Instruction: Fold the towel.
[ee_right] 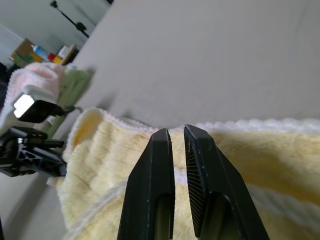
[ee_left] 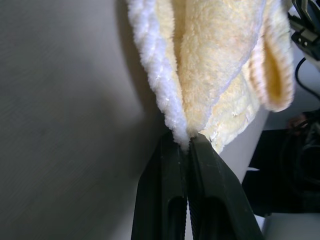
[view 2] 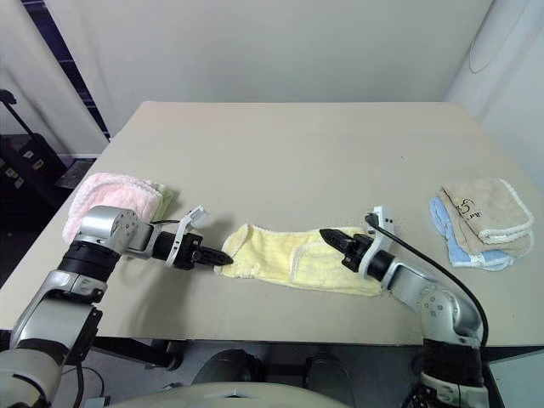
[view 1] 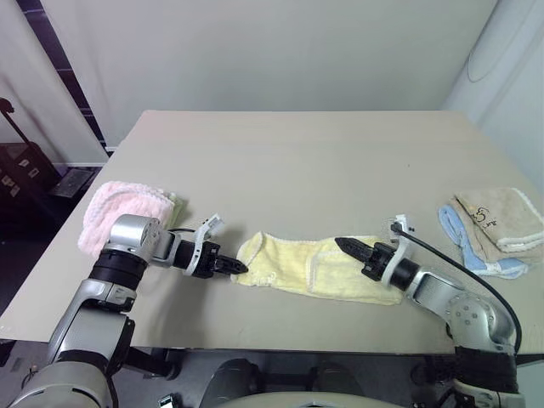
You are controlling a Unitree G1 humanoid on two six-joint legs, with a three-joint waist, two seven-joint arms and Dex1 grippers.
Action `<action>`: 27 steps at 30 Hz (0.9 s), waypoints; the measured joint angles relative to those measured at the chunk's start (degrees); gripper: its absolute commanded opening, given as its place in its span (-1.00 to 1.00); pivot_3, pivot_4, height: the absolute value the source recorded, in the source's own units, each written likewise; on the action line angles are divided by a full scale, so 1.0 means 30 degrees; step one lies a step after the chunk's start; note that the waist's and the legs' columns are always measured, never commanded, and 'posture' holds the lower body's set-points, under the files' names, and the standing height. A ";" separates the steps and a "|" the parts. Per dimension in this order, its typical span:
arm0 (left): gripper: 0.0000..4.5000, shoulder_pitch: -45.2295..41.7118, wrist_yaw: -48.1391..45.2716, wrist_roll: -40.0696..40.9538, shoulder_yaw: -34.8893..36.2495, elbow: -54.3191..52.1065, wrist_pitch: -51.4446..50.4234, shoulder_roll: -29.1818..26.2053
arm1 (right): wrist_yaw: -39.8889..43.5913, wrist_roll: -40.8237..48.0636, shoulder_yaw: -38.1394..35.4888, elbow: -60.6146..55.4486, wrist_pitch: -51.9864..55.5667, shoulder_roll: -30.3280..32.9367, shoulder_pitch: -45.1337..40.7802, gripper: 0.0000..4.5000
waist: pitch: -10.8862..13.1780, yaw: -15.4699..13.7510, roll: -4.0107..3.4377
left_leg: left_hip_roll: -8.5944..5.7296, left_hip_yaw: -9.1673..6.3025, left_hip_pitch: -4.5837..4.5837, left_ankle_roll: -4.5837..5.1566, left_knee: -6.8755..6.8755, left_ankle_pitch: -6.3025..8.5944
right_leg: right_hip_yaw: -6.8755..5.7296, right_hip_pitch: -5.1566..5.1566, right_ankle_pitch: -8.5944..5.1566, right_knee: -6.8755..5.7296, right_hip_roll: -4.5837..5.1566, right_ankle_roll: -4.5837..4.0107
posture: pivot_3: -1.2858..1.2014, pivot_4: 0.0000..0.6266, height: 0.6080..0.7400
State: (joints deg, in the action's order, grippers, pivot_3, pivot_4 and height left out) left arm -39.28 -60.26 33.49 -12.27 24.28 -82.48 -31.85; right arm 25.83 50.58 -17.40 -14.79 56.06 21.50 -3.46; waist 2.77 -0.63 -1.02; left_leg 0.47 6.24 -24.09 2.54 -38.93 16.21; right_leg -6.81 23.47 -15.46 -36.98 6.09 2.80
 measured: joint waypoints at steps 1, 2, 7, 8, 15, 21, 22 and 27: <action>-0.98 -0.0268 -0.0227 0.0196 0.0086 0.0099 -0.0029 -0.0067 | 0.0168 0.0204 -0.0206 -0.0512 -0.0184 0.0002 0.0315 -0.80 | 0.0006 0.0002 0.0009 | 0.0003 0.0001 -0.0009 0.0000 0.0000 0.0000 | 0.0000 0.0009 0.0000 0.0000 -0.0003 0.0000 | 0.03 -1.00 1.00; -0.98 -0.0627 -0.0487 0.0412 0.0261 0.0175 -0.0143 -0.0127 | 0.0300 0.0489 -0.0472 -0.1016 -0.0432 0.0001 0.0622 -0.80 | 0.0013 -0.0004 0.0016 | 0.0004 0.0001 -0.0036 0.0000 -0.0002 -0.0001 | -0.0002 0.0025 0.0000 0.0000 -0.0005 0.0001 | 0.03 -1.00 1.00; -0.98 -0.1991 -0.2495 0.1501 0.0840 0.0199 -0.0099 -0.1036 | 0.1154 0.1479 -0.1642 -0.3166 -0.1715 0.0524 0.2228 -0.80 | 0.0016 0.0077 0.0021 | 0.0004 0.0001 -0.0090 0.0006 -0.0002 -0.0005 | -0.0002 0.0031 0.0001 0.0002 -0.0016 0.0004 | 0.03 -1.00 1.00; -0.98 -0.2181 -0.2856 0.1556 0.0804 0.0224 -0.0077 -0.1106 | 0.1200 0.1483 -0.1811 -0.3302 -0.1870 0.0779 0.2582 -0.80 | 0.0019 0.0074 0.0026 | 0.0005 0.0001 -0.0092 0.0007 -0.0002 -0.0006 | -0.0002 0.0032 0.0001 0.0001 -0.0018 0.0003 | 0.03 -1.00 1.00; -0.98 -0.4292 -0.5490 0.1998 -0.0577 0.0458 -0.0135 -0.1101 | 0.0449 0.1485 -0.2695 -0.3287 -0.2261 0.1131 0.4176 -0.80 | 0.0052 0.0010 0.0071 | 0.0014 0.0000 -0.0082 -0.0004 -0.0009 -0.0008 | -0.0003 0.0065 -0.0001 0.0005 -0.0028 -0.0001 | 0.03 -1.00 1.00; -0.98 -0.5262 -0.7125 0.1291 -0.3156 0.2197 0.1088 0.1092 | -0.0509 0.1644 -0.3269 -0.3295 -0.2602 0.1003 0.5072 -0.80 | 0.0057 0.0002 0.0078 | 0.0017 0.0000 -0.0107 0.0039 -0.0010 -0.0032 | -0.0002 0.0042 -0.0001 -0.0004 -0.0037 0.0000 | 0.03 -1.00 1.00; -0.98 -0.5543 -0.7288 0.1068 -0.3386 0.2705 0.1337 0.1658 | -0.0657 0.1707 -0.3424 -0.3317 -0.2726 0.0955 0.5275 -0.80 | 0.0059 -0.0022 0.0081 | 0.0017 0.0001 -0.0111 0.0046 -0.0011 -0.0037 | -0.0002 0.0042 -0.0001 -0.0004 -0.0040 0.0000 | 0.03 -1.00 1.00; -0.98 -0.7135 -0.8136 0.0226 -0.4086 0.4839 0.2698 0.4493 | -0.1523 0.2407 -0.4222 -0.3831 -0.3175 0.0531 0.6351 -0.80 | 0.0068 -0.0024 0.0096 | 0.0017 0.0001 -0.0118 0.0063 -0.0021 -0.0039 | -0.0001 0.0035 -0.0002 0.0001 -0.0053 0.0009 | 0.03 -1.00 1.00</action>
State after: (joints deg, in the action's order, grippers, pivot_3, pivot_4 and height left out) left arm -60.68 -84.66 34.17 -24.52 38.80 -74.38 -18.37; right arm 21.26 57.80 -30.07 -26.28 46.54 23.09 15.59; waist 2.97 -0.70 -0.73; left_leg 0.52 6.24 -24.44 2.73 -38.99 16.10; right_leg -6.82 23.57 -15.47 -36.97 5.93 2.82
